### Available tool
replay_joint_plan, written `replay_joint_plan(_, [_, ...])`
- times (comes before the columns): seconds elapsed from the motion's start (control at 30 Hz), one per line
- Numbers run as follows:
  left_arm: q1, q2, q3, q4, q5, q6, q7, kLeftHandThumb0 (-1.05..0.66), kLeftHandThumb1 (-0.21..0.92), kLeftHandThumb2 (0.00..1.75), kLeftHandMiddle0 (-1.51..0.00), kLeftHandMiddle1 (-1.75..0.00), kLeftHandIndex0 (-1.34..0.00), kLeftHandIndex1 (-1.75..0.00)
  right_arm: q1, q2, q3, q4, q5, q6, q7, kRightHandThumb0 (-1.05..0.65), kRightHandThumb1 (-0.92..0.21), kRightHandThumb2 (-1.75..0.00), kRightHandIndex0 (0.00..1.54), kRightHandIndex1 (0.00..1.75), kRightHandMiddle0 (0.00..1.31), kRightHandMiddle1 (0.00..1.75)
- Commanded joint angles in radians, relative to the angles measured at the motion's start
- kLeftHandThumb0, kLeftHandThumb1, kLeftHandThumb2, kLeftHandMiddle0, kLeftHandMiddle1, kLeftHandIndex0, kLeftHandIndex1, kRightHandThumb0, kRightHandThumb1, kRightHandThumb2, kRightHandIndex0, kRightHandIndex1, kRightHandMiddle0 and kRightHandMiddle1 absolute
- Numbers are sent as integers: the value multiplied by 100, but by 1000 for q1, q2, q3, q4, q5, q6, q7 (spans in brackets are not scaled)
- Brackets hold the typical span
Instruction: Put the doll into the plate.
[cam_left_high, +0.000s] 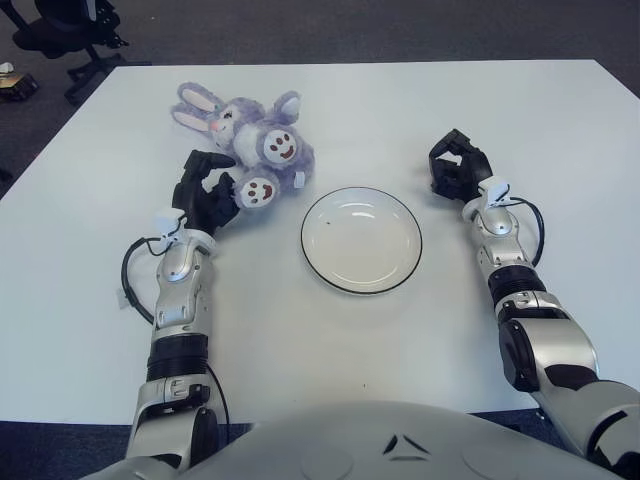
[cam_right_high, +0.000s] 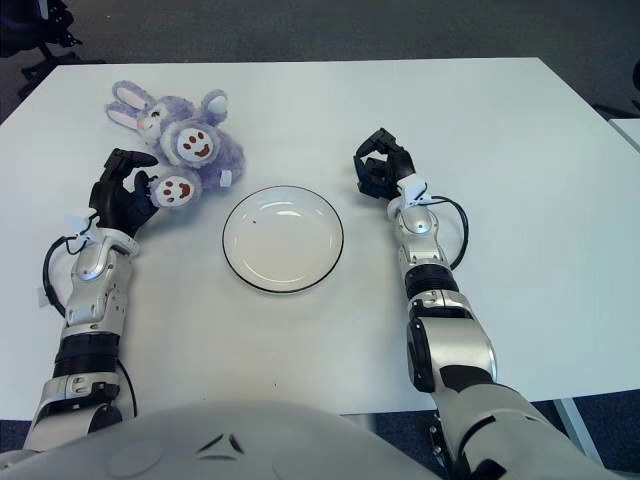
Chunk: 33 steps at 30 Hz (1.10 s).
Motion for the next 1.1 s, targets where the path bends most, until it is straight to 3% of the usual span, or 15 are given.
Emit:
replay_joint_plan(0.0, [48, -19, 0, 58, 0, -20, -2, -38, 68, 83, -99, -175, -34, -175, 40, 3, 1, 24, 4, 27, 9, -39, -64, -90, 97, 175, 38, 175])
replay_joint_plan(0.6, [36, -18, -2, 107, 40, -119, 17, -38, 70, 82, -97, -175, -34, -175, 30, 2, 0, 41, 7, 24, 15, -39, -64, -89, 98, 175, 38, 175])
replay_joint_plan(0.7, [35, -13, 1, 114, 41, -145, 11, -36, 83, 55, -86, -175, -34, -165, 30, 3, 1, 42, 7, 23, 16, -39, -64, -89, 98, 175, 38, 175])
replay_joint_plan(0.83, [30, -8, 8, 125, 22, -182, -9, -35, 90, 39, -81, -165, -37, -157, 30, 4, 1, 41, 8, 24, 16, -39, -64, -89, 98, 175, 38, 175])
replay_joint_plan(0.87, [22, 8, 12, 132, 45, -228, 0, -35, 91, 38, -81, -165, -37, -157, 30, 4, 1, 42, 8, 24, 16, -39, -64, -89, 98, 175, 38, 175])
replay_joint_plan(0.97, [9, 66, 16, 132, 130, -343, 23, -12, 92, 32, -55, -149, -39, -147, 30, 4, 1, 38, 8, 26, 16, -39, -64, -89, 98, 175, 38, 175])
replay_joint_plan(1.0, [8, 79, 16, 130, 150, -362, 28, -12, 91, 28, -55, -108, -34, -112, 31, 5, 2, 37, 8, 26, 16, -39, -64, -89, 98, 175, 37, 175])
replay_joint_plan(1.03, [10, 94, 15, 119, 185, -374, 43, -12, 91, 26, -58, -89, -34, -94, 31, 5, 2, 36, 8, 27, 16, -39, -64, -89, 98, 175, 37, 175])
replay_joint_plan(1.07, [11, 104, 14, 113, 210, -384, 55, -12, 91, 22, -60, -57, -36, -66, 31, 5, 2, 36, 8, 27, 16, -39, -64, -89, 98, 175, 37, 175])
